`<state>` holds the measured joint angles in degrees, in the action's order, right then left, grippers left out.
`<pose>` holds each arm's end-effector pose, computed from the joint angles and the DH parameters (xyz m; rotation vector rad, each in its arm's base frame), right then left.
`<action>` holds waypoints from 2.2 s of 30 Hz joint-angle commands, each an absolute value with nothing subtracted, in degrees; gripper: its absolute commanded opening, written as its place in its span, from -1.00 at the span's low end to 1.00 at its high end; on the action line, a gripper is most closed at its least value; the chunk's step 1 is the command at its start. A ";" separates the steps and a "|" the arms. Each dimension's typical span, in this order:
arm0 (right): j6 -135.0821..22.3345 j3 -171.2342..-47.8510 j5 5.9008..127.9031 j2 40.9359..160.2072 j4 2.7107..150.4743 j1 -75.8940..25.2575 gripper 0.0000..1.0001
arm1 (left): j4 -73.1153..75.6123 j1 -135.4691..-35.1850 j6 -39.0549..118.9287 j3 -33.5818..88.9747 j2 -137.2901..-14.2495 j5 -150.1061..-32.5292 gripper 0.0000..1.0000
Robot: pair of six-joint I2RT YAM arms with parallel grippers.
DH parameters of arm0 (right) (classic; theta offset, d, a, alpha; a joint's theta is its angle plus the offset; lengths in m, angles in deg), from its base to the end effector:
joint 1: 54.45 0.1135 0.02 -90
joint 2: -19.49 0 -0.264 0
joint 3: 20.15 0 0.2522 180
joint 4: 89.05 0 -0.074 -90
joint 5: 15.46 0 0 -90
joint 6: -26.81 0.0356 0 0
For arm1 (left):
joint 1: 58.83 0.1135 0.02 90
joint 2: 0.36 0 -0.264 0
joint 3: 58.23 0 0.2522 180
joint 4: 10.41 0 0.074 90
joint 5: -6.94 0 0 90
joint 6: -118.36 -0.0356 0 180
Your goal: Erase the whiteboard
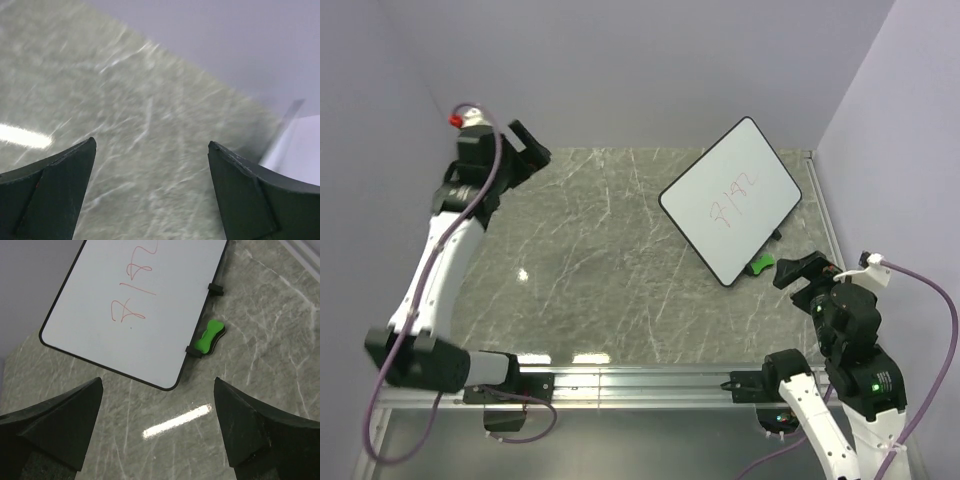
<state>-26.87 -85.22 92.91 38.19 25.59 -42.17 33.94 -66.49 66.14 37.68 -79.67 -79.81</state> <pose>0.0472 -0.0012 0.3456 0.6041 1.7951 0.2751 0.3072 -0.0393 0.3940 -0.5755 2.0014 -0.4311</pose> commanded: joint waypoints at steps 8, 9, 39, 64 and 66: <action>-22.33 -90.33 99.32 41.72 24.63 -38.45 0.99 | 25.95 -63.04 79.15 26.12 -73.51 -92.13 0.99; -20.14 -90.86 99.59 42.51 24.80 -38.36 0.99 | 25.85 -63.13 79.42 24.62 -72.71 -91.07 0.99; -1.84 -90.60 81.57 96.38 27.26 -59.71 0.86 | 38.15 -69.63 63.07 13.54 -58.46 -91.67 0.92; -3.07 -100.44 79.20 119.24 36.23 -67.72 0.69 | 42.90 -70.60 61.49 10.81 -54.59 -86.66 0.92; -2.99 -100.01 79.20 119.86 36.06 -67.63 0.68 | 42.90 -70.61 61.23 10.90 -55.29 -86.31 0.92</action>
<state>-2.87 -98.40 78.95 119.17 36.09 -67.46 42.95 -70.44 62.71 11.03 -55.61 -87.68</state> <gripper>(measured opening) 0.845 0.959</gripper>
